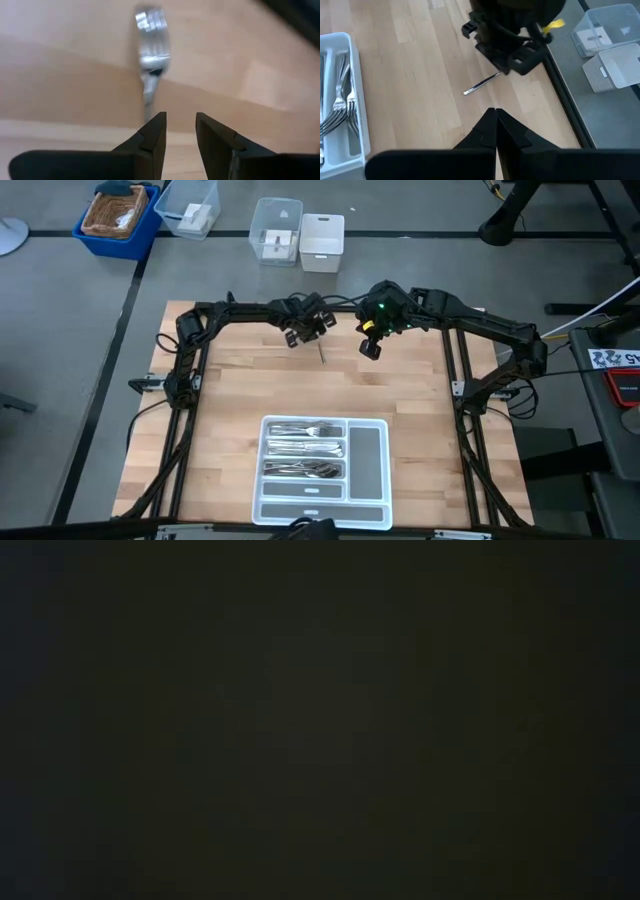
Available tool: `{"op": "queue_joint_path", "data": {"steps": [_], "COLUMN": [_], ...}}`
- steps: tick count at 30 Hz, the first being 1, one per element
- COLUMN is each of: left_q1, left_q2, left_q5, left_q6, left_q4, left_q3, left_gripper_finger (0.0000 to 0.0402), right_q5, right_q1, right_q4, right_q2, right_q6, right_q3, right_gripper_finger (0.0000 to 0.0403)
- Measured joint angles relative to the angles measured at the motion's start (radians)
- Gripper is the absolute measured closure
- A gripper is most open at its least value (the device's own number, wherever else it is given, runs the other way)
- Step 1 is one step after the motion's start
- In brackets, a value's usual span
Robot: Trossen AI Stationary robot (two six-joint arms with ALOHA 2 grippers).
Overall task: Sort silverware
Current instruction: Put the silver fork into the top section of the white silverware tray
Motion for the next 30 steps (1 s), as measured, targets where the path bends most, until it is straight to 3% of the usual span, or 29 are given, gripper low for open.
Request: {"op": "queue_joint_path", "data": {"steps": [10,16,19,27,30], "left_q1": [0.001,0.011,0.021,0.055,0.059], "left_q2": [0.023,0.131,0.158,0.125,0.129], "left_q5": [-0.035,0.071,0.103,0.001,-0.009], "left_q6": [0.088,0.125,0.172,0.204,0.165], "left_q4": [0.0,-0.025,-0.149,-0.479,-0.532], "left_q3": [0.13,0.274,0.334,0.357,0.346], "left_gripper_finger": [0.0306,0.0306,0.0306,0.0306,0.0306], "right_q5": [0.0,-0.008,-0.008,-0.008,-0.008], "right_q1": [0.0,0.0,0.0,0.0,0.0], "right_q4": [0.0,-0.01,-0.038,-0.054,-0.054], "right_q2": [0.0,0.0,0.0,0.0,0.0], "right_q6": [0.0,0.001,0.001,0.003,0.003], "right_q3": [0.0,0.0,0.0,0.0,0.0], "right_gripper_finger": [0.0398,0.0398,0.0398,0.0398,0.0398]}}
